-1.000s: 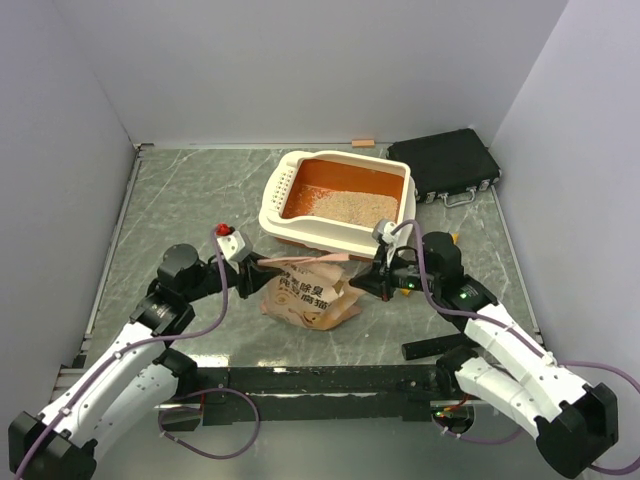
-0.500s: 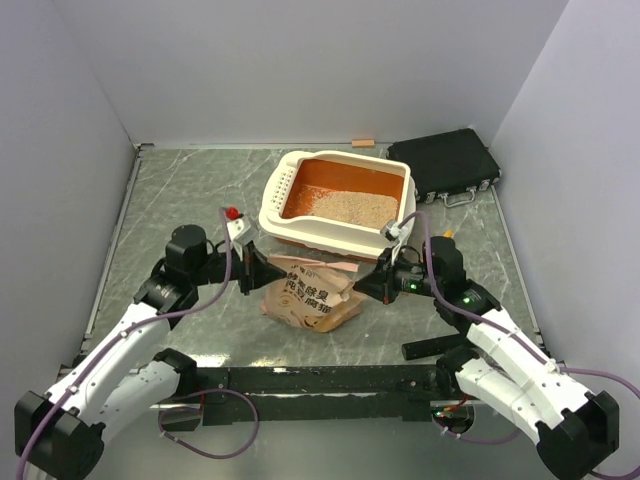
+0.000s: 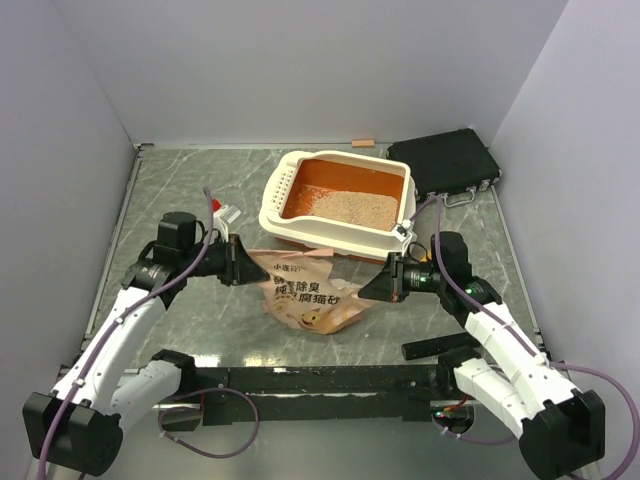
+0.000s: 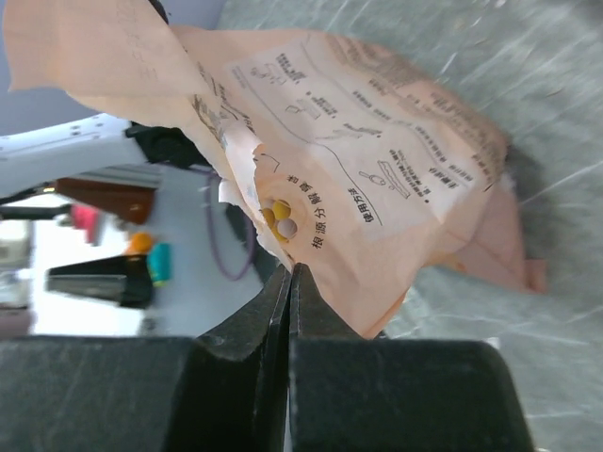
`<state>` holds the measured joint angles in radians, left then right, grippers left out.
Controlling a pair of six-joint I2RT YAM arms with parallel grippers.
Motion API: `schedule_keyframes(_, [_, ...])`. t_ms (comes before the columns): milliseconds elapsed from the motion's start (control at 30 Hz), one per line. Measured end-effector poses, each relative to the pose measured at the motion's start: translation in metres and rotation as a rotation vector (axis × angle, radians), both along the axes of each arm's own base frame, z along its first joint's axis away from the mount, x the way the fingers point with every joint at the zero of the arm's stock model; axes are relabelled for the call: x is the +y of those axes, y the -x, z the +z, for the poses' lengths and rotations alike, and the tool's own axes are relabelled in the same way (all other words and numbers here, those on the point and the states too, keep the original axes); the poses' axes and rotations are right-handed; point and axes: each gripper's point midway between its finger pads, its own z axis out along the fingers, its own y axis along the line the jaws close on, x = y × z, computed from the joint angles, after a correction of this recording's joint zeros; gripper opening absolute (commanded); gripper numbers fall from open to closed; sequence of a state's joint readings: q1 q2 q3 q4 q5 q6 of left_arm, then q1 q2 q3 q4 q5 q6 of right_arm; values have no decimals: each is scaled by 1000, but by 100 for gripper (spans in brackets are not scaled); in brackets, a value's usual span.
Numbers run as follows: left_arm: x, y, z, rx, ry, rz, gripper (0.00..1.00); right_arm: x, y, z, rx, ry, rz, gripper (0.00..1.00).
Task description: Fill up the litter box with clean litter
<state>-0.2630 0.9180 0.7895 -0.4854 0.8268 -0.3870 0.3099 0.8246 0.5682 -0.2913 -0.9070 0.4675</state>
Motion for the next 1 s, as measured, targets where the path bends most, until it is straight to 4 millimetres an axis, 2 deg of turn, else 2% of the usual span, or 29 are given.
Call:
schedule_keyframes(367, [-2,23,-12,206,69,-54,1,2,22,-25,268,-78,10,0])
schedule_keyframes(567, [-8,27,-20,268,64,-86,1,-4,21,-30,400,-118,-51,0])
schedule_keyframes(800, [-21,38,-34,326,23,-148,1,-8,23,-47,567,-164,-102,0])
schedule_keyframes(833, [-22,39,-35,332,19,-152,1,-9,24,-49,581,-166,-105,3])
schedule_keyframes(867, [-22,39,-36,338,16,-152,1,-9,24,-50,588,-168,-106,12])
schedule_keyframes(900, [-22,39,-38,341,8,-153,1,-9,24,-50,590,-165,-107,29])
schedule_keyframes(967, [-22,38,-40,350,-4,-148,1,-11,23,-51,572,-138,-120,39])
schedule_keyframes(1000, [-21,37,-42,354,-10,-145,1,-13,20,-49,541,-115,-132,47])
